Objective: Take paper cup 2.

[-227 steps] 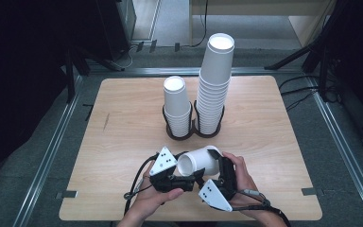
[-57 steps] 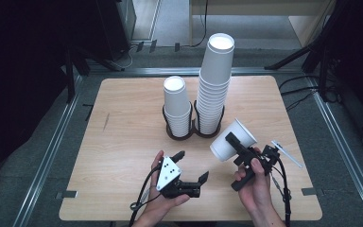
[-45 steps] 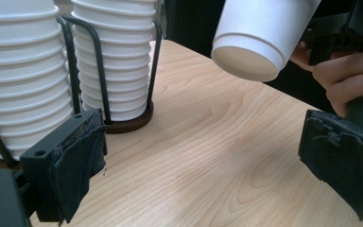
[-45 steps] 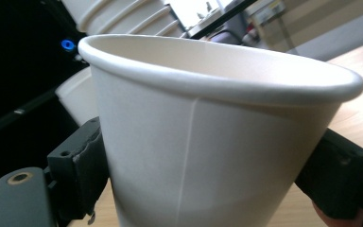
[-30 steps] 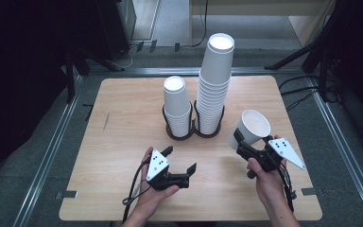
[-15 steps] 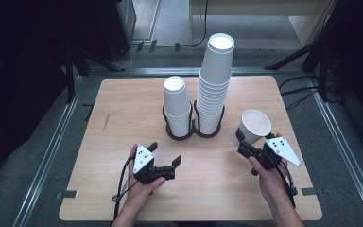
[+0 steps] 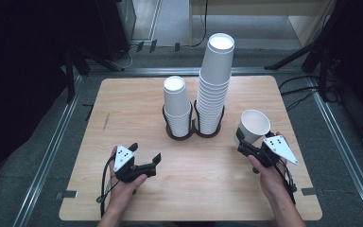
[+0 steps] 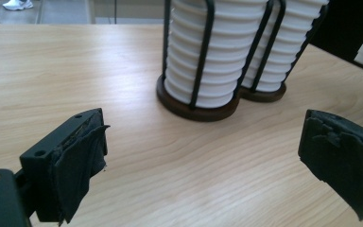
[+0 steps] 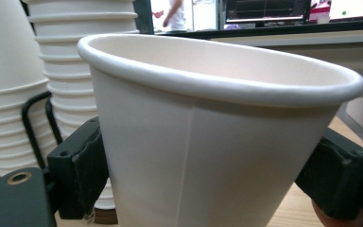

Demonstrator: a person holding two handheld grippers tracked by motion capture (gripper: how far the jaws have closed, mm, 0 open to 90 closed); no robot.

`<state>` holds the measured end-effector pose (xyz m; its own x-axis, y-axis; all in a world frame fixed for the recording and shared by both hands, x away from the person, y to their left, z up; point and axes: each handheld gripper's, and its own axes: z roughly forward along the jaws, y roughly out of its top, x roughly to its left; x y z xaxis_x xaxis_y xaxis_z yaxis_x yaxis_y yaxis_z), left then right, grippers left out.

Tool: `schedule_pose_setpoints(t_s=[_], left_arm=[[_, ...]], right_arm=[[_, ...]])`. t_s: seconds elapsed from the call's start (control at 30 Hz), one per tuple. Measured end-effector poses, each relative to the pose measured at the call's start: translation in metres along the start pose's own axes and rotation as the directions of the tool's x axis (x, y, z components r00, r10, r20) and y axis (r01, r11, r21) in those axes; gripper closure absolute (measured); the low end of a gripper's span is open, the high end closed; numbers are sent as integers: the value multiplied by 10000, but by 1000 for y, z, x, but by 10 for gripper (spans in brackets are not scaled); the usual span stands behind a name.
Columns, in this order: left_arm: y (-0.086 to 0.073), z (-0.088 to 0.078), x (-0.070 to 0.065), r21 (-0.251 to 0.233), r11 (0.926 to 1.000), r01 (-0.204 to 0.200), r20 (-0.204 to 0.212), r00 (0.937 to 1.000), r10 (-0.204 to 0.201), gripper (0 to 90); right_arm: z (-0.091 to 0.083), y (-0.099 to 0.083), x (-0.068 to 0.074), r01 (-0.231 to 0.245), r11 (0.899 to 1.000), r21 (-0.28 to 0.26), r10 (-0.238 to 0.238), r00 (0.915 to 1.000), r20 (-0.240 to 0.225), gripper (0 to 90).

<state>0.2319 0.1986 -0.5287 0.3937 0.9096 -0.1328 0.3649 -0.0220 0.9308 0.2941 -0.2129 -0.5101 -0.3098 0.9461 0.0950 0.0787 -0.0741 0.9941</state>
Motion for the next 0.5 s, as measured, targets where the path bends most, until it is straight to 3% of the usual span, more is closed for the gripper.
schedule_pose_setpoints(t_s=[0.27, 0.5], left_arm=[[-8, -23, 22, -86, 9997, 238, -316, 9992, -240, 22], [-13, -32, 38, -47, 9991, 431, -696, 9966, -433, 22]], right_arm=[[5, -7, -4, 323, 9995, 42, -324, 9994, 75, 135], [11, -13, -16, 454, 9988, -156, -448, 9983, 379, 135]])
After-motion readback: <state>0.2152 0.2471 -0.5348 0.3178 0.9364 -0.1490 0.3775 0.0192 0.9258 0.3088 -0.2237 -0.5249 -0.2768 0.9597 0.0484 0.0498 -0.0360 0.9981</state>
